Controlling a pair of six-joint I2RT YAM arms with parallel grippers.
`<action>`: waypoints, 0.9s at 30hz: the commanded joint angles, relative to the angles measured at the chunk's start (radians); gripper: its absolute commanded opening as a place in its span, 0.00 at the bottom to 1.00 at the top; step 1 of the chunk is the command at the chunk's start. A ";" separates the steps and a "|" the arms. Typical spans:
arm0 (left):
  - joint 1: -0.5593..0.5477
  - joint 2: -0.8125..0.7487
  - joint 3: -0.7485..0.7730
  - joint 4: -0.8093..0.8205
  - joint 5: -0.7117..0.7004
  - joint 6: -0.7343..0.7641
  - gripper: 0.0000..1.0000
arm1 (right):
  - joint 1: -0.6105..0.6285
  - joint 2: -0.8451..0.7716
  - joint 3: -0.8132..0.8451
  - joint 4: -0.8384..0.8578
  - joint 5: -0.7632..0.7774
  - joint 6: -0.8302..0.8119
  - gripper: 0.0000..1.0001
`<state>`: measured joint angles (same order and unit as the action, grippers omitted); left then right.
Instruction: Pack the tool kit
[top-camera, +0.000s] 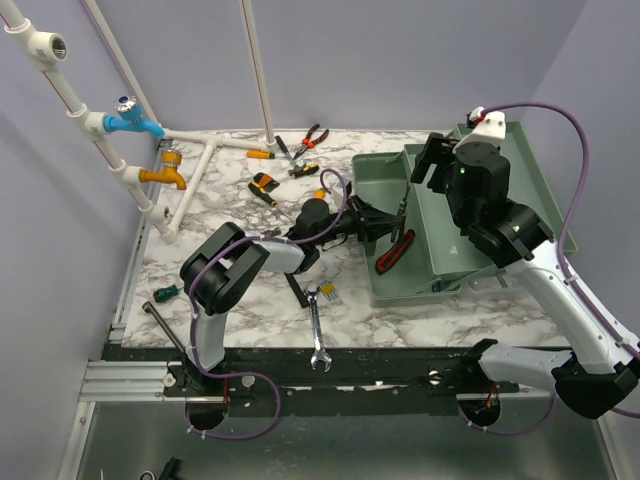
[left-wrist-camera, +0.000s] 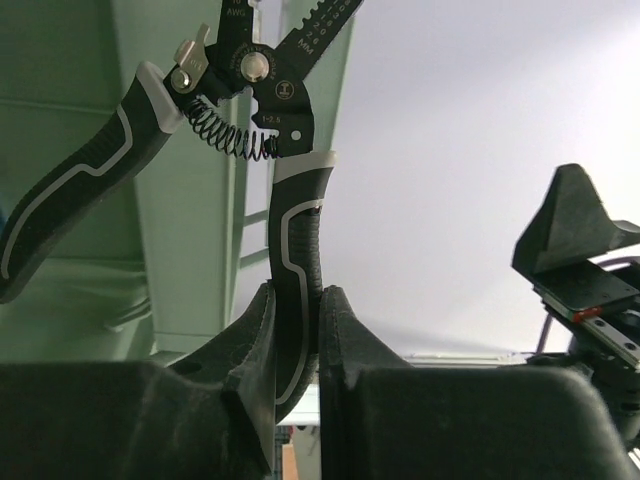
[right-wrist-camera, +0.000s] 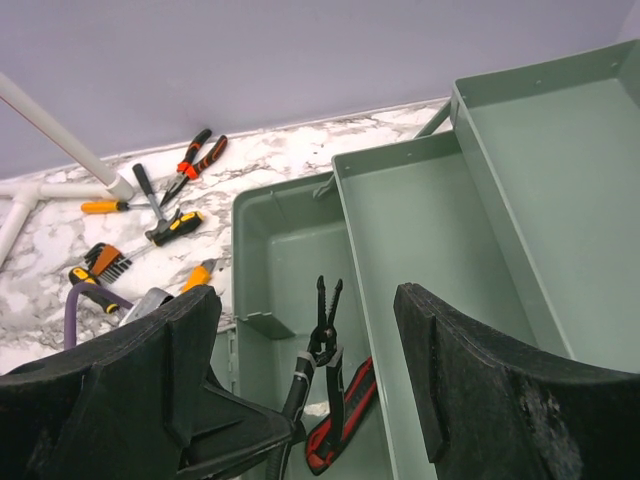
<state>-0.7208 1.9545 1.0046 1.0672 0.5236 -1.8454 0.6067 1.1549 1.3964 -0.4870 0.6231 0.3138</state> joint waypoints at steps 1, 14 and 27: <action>-0.022 -0.002 -0.037 0.008 -0.075 0.041 0.22 | -0.005 -0.021 -0.020 0.013 0.010 0.002 0.79; -0.038 -0.180 0.026 -0.402 -0.046 0.337 0.99 | -0.005 -0.037 -0.027 0.011 0.014 0.003 0.79; -0.018 -0.409 0.458 -1.451 -0.373 1.145 0.98 | -0.005 -0.035 -0.034 0.014 0.001 0.003 0.79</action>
<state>-0.7475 1.5665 1.2522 0.1162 0.3660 -1.0954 0.6067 1.1316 1.3800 -0.4873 0.6228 0.3138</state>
